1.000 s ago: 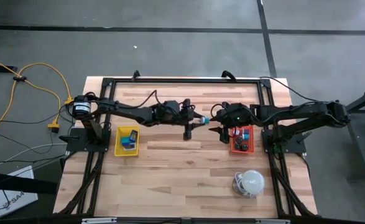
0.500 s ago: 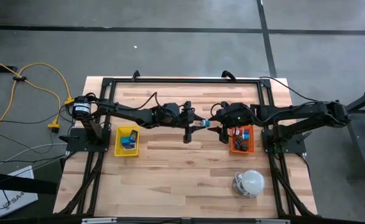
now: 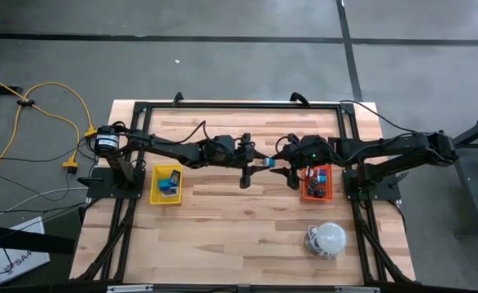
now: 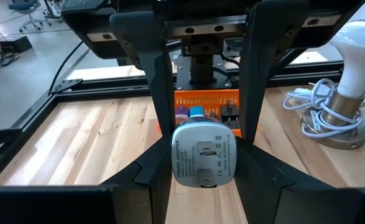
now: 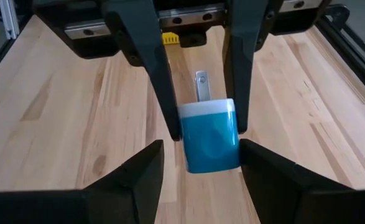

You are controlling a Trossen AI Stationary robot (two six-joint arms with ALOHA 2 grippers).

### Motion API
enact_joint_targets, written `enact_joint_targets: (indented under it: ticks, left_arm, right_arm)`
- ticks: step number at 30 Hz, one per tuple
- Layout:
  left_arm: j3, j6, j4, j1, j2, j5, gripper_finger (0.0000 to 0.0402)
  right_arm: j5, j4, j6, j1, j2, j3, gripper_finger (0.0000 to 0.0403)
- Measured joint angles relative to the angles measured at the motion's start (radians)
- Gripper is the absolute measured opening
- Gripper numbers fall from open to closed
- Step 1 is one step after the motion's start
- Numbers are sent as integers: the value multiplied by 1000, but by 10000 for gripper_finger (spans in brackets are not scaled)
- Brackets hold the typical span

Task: Pick & Place Office items
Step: Put the blue white charger adapter into the orange bin

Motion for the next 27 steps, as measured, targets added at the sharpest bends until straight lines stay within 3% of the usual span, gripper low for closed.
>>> enact_joint_targets:
  ticks: [11, 27]
  left_arm:
    - [0, 0, 0, -7, 0, -4, 138]
    - [0, 0, 0, -7, 0, 3, 138]
  right_arm:
    - [-1, 0, -1, 5, 0, 0, 193]
    - [0, -2, -12, 4, 0, 0, 116]
